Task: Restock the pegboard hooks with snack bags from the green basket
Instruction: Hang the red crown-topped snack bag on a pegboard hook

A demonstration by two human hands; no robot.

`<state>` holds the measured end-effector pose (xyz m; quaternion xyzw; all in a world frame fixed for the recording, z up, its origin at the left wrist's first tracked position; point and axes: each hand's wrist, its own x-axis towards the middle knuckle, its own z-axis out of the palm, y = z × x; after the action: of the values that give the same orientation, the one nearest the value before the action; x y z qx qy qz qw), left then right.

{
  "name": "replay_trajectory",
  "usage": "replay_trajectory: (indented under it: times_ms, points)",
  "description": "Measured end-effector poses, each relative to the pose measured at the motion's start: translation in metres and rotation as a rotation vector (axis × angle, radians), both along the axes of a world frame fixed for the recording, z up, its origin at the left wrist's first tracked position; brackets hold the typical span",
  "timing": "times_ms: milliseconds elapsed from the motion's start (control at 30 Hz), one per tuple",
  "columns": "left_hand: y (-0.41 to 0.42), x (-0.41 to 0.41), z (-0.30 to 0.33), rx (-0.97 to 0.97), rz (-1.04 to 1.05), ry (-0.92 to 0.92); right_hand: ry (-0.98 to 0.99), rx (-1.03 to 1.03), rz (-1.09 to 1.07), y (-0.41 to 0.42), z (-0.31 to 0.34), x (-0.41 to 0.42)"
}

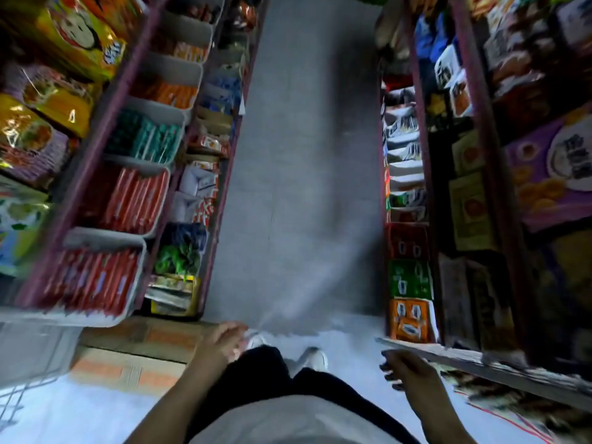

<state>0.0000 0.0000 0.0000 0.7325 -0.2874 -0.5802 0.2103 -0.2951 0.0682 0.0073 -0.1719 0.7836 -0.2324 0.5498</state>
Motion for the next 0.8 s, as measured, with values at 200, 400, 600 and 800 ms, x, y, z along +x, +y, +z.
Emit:
replay_trajectory:
  times_ms: [200, 400, 600, 800]
  points:
    - [-0.060, -0.042, 0.033, -0.232, -0.077, 0.082, -0.083, -0.331, 0.098, -0.077, 0.039, 0.013]
    - [-0.126, -0.039, 0.048, -0.290, -0.013, 0.080, -0.134, -0.461, 0.159, -0.179, 0.064, 0.033]
    - [-0.262, -0.028, 0.056, -0.298, -0.106, 0.103, -0.066, -0.427, 0.140, -0.294, 0.066, 0.040]
    - [-0.403, -0.039, 0.066, -0.284, -0.291, 0.202, -0.067, -0.369, 0.042, -0.393, 0.077, 0.035]
